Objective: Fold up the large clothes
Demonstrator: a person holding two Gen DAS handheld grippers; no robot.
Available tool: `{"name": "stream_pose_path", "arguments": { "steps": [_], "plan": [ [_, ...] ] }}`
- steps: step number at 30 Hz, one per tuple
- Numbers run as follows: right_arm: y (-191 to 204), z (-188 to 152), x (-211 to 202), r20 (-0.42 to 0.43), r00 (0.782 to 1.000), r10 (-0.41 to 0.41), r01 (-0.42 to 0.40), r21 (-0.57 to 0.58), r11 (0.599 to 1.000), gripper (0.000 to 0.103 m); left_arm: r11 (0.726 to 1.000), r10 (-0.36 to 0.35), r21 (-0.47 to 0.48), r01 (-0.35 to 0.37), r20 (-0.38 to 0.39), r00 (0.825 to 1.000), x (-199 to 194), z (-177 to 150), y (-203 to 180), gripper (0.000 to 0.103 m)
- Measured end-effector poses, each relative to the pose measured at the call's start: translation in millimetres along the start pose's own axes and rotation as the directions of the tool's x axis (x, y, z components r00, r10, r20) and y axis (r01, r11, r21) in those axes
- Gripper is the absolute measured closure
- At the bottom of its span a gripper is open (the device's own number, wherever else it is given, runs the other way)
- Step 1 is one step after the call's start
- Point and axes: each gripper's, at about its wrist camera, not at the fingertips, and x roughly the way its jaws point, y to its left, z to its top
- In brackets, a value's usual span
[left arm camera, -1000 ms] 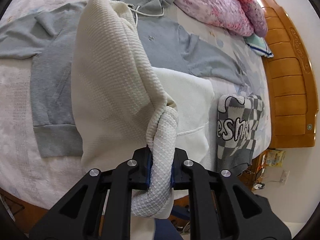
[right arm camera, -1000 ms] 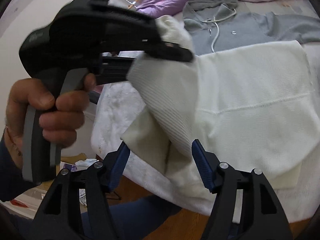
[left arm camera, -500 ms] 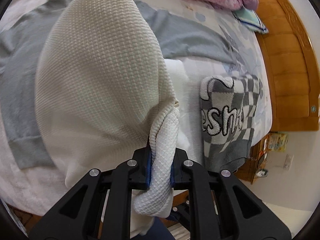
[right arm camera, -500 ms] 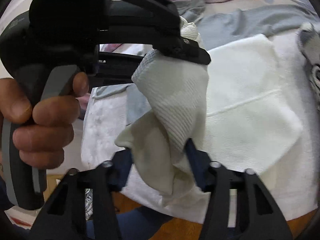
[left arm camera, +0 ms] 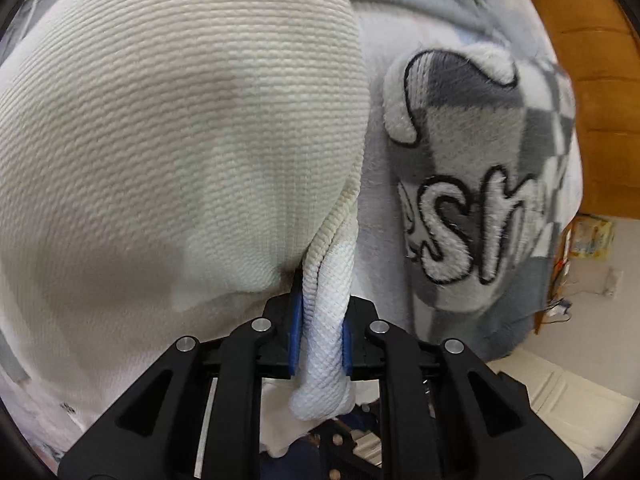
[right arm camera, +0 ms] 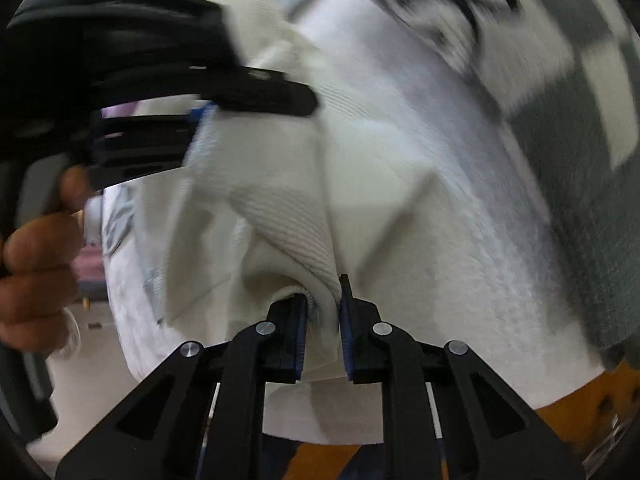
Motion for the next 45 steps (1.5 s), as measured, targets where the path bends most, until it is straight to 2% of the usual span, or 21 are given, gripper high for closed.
{"name": "stream_pose_path", "arguments": {
  "steps": [2, 5, 7, 9, 12, 13, 15, 17, 19, 21, 24, 27, 29, 30, 32, 33, 36, 39, 41, 43, 45],
  "plan": [
    [-2.6, 2.1, 8.4, -0.013, 1.0, -0.021, 0.021, 0.025, 0.999, 0.086, 1.0, 0.007, -0.007, -0.007, -0.009, 1.0, 6.2, 3.7, -1.0, 0.081],
    [-11.6, 2.6, 18.2, -0.031, 0.999, -0.036, 0.039, 0.116, 0.992, 0.076, 0.999, -0.011, -0.045, 0.011, -0.008, 1.0, 13.4, 7.5, -1.8, 0.062],
    [-21.2, 0.4, 21.7, -0.045, 0.999, -0.015, 0.022, 0.166, 0.986, 0.075, 0.996, -0.051, -0.075, 0.052, 0.011, 0.999, 7.8, 5.1, -3.7, 0.042],
    [-14.7, 7.4, 21.4, -0.069, 0.997, -0.041, 0.05, 0.134, 0.99, 0.074, 0.992, -0.072, -0.099, 0.075, 0.032, 0.997, -3.2, -1.0, -3.7, 0.039],
    [-7.9, 12.7, 15.8, -0.113, 0.989, -0.092, 0.101, 0.081, 0.992, 0.068, 0.982, -0.13, -0.125, 0.143, 0.106, 0.986, -35.7, -18.4, 2.1, 0.036],
    [-6.3, 16.6, 11.5, -0.127, 0.985, -0.116, 0.125, 0.059, 0.99, 0.066, 0.981, -0.125, -0.128, 0.143, 0.137, 0.983, -48.9, -26.5, 5.3, 0.035],
    [5.9, 18.3, 1.7, -0.151, 0.972, -0.18, 0.181, -0.006, 0.983, 0.066, 0.983, -0.086, -0.143, 0.116, 0.202, 0.975, -74.0, -43.1, 18.2, 0.032],
    [13.5, 19.1, -9.0, -0.16, 0.957, -0.24, 0.228, -0.091, 0.969, 0.065, 0.98, 0.007, -0.193, 0.044, 0.256, 0.967, -96.6, -60.3, 40.4, 0.031],
    [24.7, 18.1, -24.2, -0.163, 0.955, -0.247, 0.22, -0.167, 0.961, 0.065, 0.969, 0.08, -0.247, -0.007, 0.284, 0.955, -109.4, -74.1, 59.2, 0.03],
    [51.5, 20.2, -37.1, -0.137, 0.953, -0.271, 0.225, -0.282, 0.933, 0.065, 0.945, 0.165, -0.316, -0.078, 0.259, 0.952, -110.6, -90.7, 87.3, 0.03],
    [85.6, 26.3, -46.9, -0.066, 0.957, -0.284, 0.231, -0.42, 0.878, 0.065, 0.911, 0.195, -0.403, -0.092, 0.222, 0.955, -103.9, -115.2, 124.1, 0.03],
    [107.3, 37.5, -42.1, -0.032, 0.954, -0.297, 0.244, -0.487, 0.838, 0.065, 0.886, 0.212, -0.451, -0.11, 0.182, 0.96, -90.7, -139.8, 151.4, 0.03],
    [109.7, 35.3, -43.7, -0.017, 0.95, -0.312, 0.261, -0.507, 0.821, 0.065, 0.866, 0.203, -0.486, -0.113, 0.136, 0.97, -73.3, -156.2, 167.5, 0.03],
    [113.5, 39.1, -37.5, -0.034, 0.937, -0.346, 0.28, -0.516, 0.809, 0.065, 0.862, 0.182, -0.498, -0.098, 0.122, 0.976, -65.1, -162.2, 172.4, 0.031],
    [102.7, 35.9, -33.1, -0.087, 0.924, -0.371, 0.284, -0.494, 0.822, 0.065, 0.851, 0.121, -0.523, -0.045, 0.113, 0.986, -48.1, -174.5, 182.4, 0.03],
    [97.1, 36.1, -34.8, -0.12, 0.906, -0.405, 0.301, -0.491, 0.818, 0.065, 0.851, 0.114, -0.524, -0.037, 0.114, 0.987, -44.6, -176.4, 184.2, 0.027],
    [94.1, 33.2, -44.1, -0.148, 0.889, -0.434, 0.305, -0.516, 0.8, 0.065, 0.85, 0.09, -0.527, -0.013, 0.121, 0.989, -35.7, -182.3, 193.1, 0.022],
    [103.8, 37.2, -57.6, -0.158, 0.9, -0.406, 0.258, -0.558, 0.789, 0.065, 0.834, 0.045, -0.551, 0.028, 0.119, 0.992, -30.5, -187.9, 198.6, 0.021],
    [115.1, 41.6, -54.5, -0.157, 0.915, -0.371, 0.208, -0.602, 0.771, 0.065, 0.84, 0.021, -0.541, 0.053, 0.129, 0.991, -32.5, -191.2, 201.7, 0.021],
    [127.5, 46.9, -35.9, -0.152, 0.937, -0.316, 0.157, -0.622, 0.767, 0.064, 0.831, -0.02, -0.547, 0.103, 0.155, 0.988, -34.2, -197.7, 208.6, 0.02],
    [133.9, 55.3, 0.5, -0.159, 0.944, -0.288, 0.132, -0.619, 0.775, 0.065, 0.815, -0.054, -0.562, 0.143, 0.171, 0.984, -41.1, -213.7, 226.2, 0.021]
  ]
}}
